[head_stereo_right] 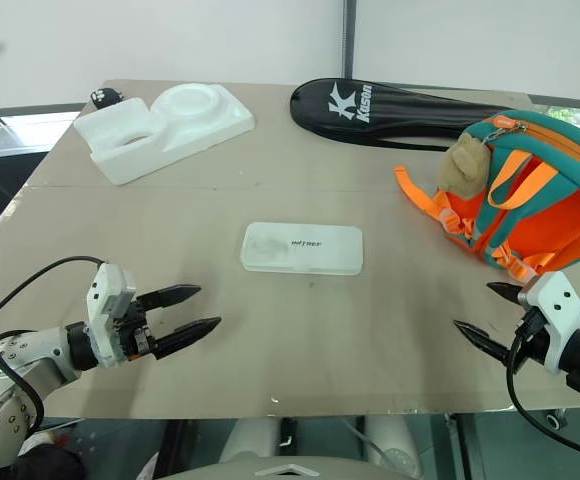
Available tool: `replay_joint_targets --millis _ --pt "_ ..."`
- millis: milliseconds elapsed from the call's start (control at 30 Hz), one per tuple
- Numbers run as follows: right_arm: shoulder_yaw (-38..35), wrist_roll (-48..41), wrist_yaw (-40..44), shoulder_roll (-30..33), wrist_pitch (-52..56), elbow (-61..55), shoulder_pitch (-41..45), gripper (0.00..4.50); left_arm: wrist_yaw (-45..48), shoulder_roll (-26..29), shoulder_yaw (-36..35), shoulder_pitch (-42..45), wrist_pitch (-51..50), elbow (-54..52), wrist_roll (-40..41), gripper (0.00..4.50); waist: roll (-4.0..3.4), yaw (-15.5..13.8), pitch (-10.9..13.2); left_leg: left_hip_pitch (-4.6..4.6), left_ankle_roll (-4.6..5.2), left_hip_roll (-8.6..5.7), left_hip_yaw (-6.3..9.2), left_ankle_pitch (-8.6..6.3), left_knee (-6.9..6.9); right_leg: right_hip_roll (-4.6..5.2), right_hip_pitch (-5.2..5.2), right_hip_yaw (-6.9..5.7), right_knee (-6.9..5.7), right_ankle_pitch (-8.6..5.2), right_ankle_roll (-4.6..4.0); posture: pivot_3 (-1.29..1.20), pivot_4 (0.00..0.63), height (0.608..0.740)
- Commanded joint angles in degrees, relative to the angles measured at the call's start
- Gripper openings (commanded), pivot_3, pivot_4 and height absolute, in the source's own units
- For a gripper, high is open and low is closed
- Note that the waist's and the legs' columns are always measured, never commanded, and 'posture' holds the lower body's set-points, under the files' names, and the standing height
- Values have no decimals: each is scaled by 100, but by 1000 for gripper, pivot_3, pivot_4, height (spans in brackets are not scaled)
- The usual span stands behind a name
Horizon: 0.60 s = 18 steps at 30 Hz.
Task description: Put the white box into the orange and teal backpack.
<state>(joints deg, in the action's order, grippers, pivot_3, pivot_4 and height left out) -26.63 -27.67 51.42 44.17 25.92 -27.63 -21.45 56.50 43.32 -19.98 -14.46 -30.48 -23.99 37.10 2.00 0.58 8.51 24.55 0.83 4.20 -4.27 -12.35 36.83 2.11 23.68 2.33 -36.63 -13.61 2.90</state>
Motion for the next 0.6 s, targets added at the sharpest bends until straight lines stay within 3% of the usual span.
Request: replay_joint_targets --millis 33,133,300,367,400,433,600 --pt "198 59 -437 -107 56 -287 432 4500 -422 -34 -66 333 -88 -50 -27 4438 1 1 0 0 0 0 0 0 0 0 0 0 0 0 0 0 150 740" --pt "788 360 -1707 -372 862 -960 1409 4500 -1740 -476 -91 1097 -777 21 60 4438 -7 8 4 -9 0 1 8 1 16 -3 0 1 -8 1 3 0 150 740" --pt "1398 49 -2532 -875 2064 -1020 2366 4500 -2464 -734 -117 1659 -1197 150 68 4438 18 -1 -12 -4 0 1 7 1 19 -10 -7 3 -18 4 -3 0 150 740" --pt "1738 158 -2986 -1280 2327 -797 2792 3985 -2951 -891 -68 1984 -1315 327 -109 4500 18 -26 -11 16 0 -2 13 1 17 -10 4 -3 -15 4 -2 0 150 740" --pt "2060 368 -3156 -1413 2345 -608 3008 3714 -3230 -961 33 2181 -1428 429 -239 3961 18 -26 -11 17 0 -3 14 1 12 -11 5 -2 -13 5 0 0 150 740" --pt "2430 641 -3305 -1531 2310 -365 3230 3288 -3402 -1018 175 2368 -1442 507 -380 3851 17 -20 -11 15 0 -4 14 1 12 -12 4 -2 -13 9 6 0 150 740" --pt "3333 1507 -3690 -1826 2026 666 3672 846 -3776 -1135 829 2859 -1522 639 -934 1469 18 -30 -11 18 0 -7 14 1 17 -15 3 0 -15 10 7 0 150 740"
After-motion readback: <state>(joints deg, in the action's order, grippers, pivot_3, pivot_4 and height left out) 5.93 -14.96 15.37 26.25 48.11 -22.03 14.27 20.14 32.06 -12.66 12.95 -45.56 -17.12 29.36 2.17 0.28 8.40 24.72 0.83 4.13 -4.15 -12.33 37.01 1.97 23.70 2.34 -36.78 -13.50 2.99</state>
